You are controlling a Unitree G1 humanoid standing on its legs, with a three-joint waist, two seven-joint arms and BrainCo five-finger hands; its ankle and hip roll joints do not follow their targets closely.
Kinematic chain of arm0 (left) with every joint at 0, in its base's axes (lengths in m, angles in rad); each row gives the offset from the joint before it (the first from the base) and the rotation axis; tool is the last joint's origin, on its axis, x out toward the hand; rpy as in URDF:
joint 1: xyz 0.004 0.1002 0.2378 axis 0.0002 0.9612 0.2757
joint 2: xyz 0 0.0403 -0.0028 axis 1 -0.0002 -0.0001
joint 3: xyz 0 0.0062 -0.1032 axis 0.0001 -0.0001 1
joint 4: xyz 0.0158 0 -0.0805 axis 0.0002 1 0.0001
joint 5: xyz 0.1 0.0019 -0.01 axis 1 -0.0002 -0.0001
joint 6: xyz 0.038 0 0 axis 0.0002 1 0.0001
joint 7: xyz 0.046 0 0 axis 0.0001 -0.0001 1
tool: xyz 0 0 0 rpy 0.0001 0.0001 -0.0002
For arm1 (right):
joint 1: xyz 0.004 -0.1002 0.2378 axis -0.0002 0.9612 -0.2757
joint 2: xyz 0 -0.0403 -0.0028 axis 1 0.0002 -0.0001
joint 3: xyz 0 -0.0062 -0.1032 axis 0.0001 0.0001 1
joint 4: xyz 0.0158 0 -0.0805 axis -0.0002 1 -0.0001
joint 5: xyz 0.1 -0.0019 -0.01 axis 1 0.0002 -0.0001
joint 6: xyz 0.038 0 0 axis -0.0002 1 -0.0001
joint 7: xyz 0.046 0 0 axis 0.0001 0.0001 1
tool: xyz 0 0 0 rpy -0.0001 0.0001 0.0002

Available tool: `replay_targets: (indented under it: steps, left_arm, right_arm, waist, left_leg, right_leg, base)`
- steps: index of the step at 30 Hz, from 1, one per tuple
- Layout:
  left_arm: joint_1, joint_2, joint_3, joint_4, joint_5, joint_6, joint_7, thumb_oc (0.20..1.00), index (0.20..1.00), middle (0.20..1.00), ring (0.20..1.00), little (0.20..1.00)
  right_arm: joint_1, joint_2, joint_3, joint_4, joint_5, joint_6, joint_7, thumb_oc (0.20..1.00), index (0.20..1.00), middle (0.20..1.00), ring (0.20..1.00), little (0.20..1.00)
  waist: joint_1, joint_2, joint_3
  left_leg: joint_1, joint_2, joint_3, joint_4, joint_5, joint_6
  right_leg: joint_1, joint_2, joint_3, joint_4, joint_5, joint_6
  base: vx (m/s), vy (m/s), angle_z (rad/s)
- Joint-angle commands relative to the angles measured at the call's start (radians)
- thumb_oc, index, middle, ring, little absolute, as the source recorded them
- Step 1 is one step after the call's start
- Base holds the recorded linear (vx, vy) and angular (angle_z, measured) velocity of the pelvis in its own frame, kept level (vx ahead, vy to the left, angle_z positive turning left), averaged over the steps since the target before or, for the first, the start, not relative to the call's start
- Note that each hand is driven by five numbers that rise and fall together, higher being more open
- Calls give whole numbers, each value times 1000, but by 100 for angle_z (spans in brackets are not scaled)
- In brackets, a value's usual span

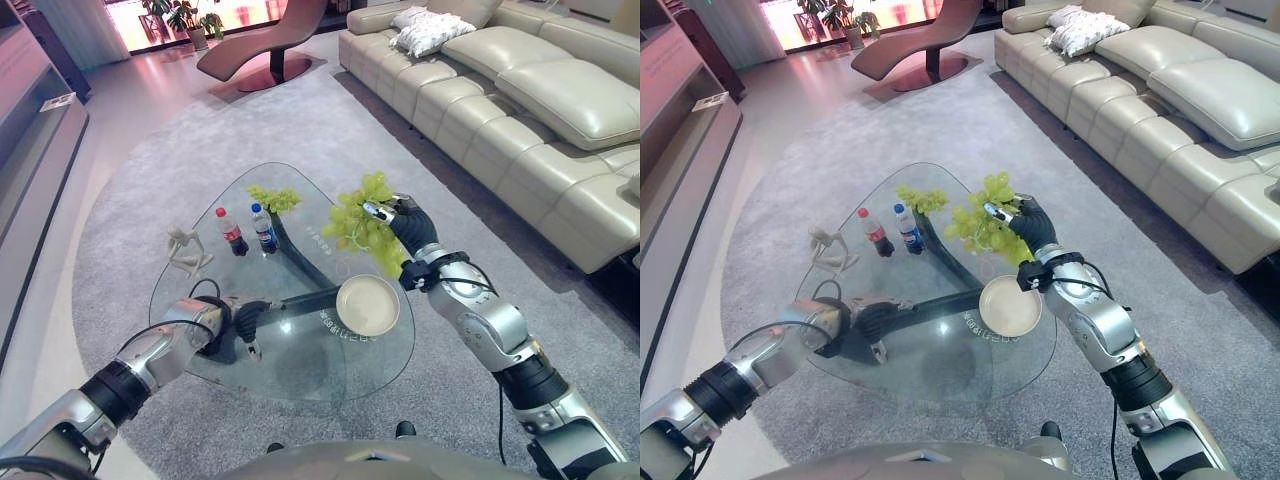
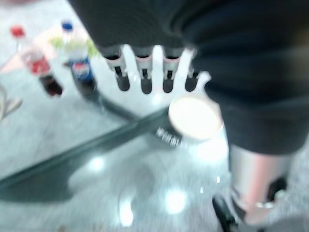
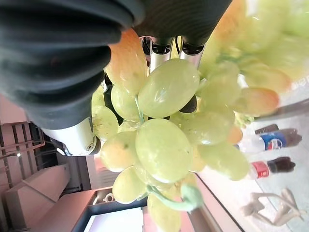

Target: Pick up fruits into the plate

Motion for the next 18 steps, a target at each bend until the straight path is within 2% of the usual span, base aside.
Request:
replay_targets:
  steps: [1,8,10,12,13,14,18]
  left_arm:
    - [-73,52,30,-4,-71,5,-42,1000,1000,1000,1000,1000]
    - [-22,40,101,18,-219,25,75,1000,1000,1000,1000,1000]
    - [-16,39,107,18,-225,28,86,1000,1000,1000,1000,1000]
    - [18,16,153,61,-259,39,200,1000,1000,1000,1000,1000]
    - [28,7,161,80,-265,36,227,1000,1000,1000,1000,1000]
    - [51,-28,184,140,-274,42,288,1000,1000,1000,1000,1000]
    - [94,-107,201,288,-281,21,409,1000,1000,1000,1000,1000]
  right_arm:
    - [-143,23,-51,-68,-14,-88,14,200,200,200,200,200]
    - [-98,-5,-72,-26,-66,-78,46,200,200,200,200,200]
    - [-93,-6,-73,-22,-72,-81,49,200,200,200,200,200]
    - [-68,-6,-85,14,-112,-78,58,200,200,200,200,200]
    - [-61,-6,-89,28,-121,-82,61,200,200,200,200,200]
    - [-55,-7,-97,74,-147,-89,60,200,200,200,200,200]
    - [-60,-2,-107,172,-193,-126,60,200,200,200,200,200]
  waist:
    - [8,-27,40]
    - [19,-28,47]
    - [19,-28,47]
    - [26,-32,52]
    - [28,-33,55]
    - [36,-38,64]
    - [51,-46,95]
  left_leg:
    - [-1,-16,-23,42,-104,40]
    - [-12,-21,-25,42,-104,43]
    - [-13,-21,-25,43,-104,43]
    - [-21,-21,-28,45,-102,41]
    - [-25,-20,-30,47,-102,41]
    - [-44,-21,-37,53,-101,42]
    - [-81,-23,-54,60,-97,42]
  right_leg:
    - [29,-32,-29,70,-96,39]
    - [26,-30,-34,69,-98,33]
    - [25,-30,-34,69,-98,32]
    - [22,-29,-35,69,-98,29]
    - [19,-28,-36,70,-99,28]
    - [5,-26,-37,75,-100,24]
    - [-24,-24,-41,83,-100,16]
  base:
    - [0,0,0]
    - [0,0,0]
    - [0,0,0]
    - [0,0,0]
    - [-62,-11,1]
    - [-100,-17,2]
    - [-98,-11,3]
